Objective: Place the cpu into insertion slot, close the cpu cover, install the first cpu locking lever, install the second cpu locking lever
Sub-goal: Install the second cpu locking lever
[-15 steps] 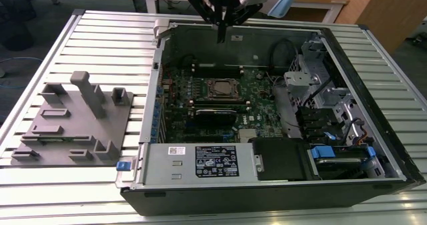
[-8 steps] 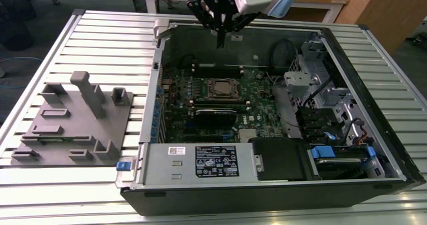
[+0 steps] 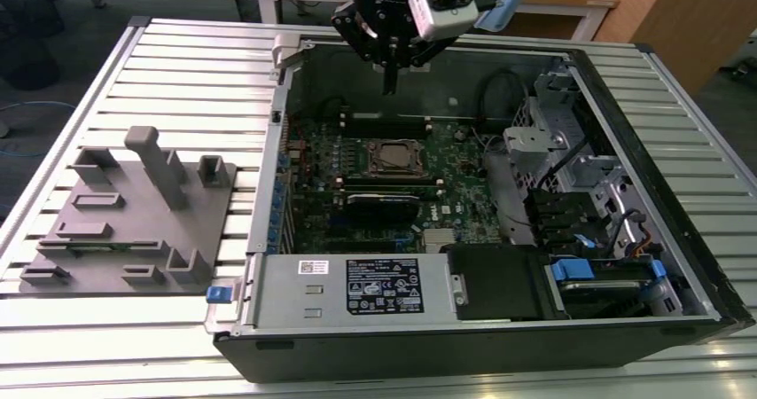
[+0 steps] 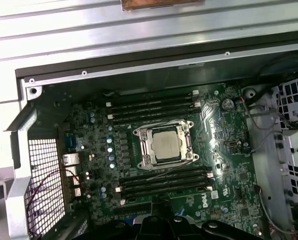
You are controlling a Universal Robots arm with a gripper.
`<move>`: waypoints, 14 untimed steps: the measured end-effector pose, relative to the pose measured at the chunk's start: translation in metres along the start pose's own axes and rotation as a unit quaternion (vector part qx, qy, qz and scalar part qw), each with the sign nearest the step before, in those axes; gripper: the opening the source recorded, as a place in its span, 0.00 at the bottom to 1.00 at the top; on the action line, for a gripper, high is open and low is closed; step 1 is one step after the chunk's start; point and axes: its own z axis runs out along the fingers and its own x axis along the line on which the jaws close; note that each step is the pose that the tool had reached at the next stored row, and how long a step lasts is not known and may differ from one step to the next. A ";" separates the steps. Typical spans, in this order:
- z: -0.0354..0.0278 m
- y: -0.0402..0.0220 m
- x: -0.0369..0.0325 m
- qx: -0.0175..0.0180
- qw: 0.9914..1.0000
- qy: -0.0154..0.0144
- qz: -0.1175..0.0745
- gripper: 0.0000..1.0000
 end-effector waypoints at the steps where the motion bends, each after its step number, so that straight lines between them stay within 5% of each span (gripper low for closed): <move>1: 0.0001 0.0000 0.0000 0.000 1.000 0.000 0.000 0.11; 6: 0.0005 0.0000 0.0000 0.000 1.000 0.000 0.000 0.11; 14: 0.0135 -0.0007 0.0003 0.000 1.000 -0.002 0.000 0.11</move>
